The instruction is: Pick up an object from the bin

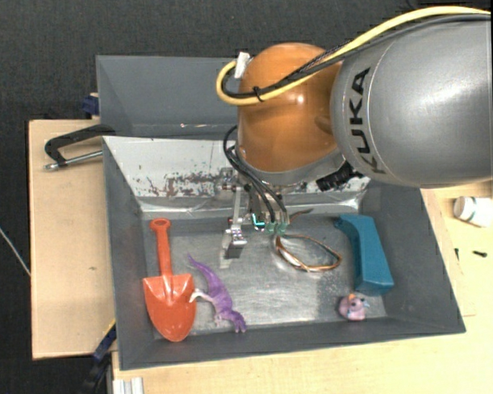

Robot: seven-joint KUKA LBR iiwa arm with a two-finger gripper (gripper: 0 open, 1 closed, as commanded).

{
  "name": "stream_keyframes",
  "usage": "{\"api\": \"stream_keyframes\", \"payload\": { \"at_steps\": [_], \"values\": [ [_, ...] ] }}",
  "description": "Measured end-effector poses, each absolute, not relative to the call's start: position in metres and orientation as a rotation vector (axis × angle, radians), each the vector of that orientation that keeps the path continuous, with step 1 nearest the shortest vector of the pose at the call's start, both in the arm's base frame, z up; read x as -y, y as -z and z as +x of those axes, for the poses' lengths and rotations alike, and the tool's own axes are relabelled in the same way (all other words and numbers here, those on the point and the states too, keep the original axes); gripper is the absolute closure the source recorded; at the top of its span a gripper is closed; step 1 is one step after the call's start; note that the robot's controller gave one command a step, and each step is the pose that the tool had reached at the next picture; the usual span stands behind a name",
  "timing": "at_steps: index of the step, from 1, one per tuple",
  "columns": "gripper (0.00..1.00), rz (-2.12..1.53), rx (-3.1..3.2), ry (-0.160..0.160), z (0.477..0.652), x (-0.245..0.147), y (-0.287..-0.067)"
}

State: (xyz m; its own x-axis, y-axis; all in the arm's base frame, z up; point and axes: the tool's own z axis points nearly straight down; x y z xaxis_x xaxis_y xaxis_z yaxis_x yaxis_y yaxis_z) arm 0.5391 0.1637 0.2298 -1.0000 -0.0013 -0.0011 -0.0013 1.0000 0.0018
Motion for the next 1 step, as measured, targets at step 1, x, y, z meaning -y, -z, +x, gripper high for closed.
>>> {"api": "stream_keyframes", "payload": {
  "at_steps": [1],
  "values": [
    [0.0, 0.0, -3.14, -0.003, 0.5395, -0.1632, -0.2301]
  ]
}}
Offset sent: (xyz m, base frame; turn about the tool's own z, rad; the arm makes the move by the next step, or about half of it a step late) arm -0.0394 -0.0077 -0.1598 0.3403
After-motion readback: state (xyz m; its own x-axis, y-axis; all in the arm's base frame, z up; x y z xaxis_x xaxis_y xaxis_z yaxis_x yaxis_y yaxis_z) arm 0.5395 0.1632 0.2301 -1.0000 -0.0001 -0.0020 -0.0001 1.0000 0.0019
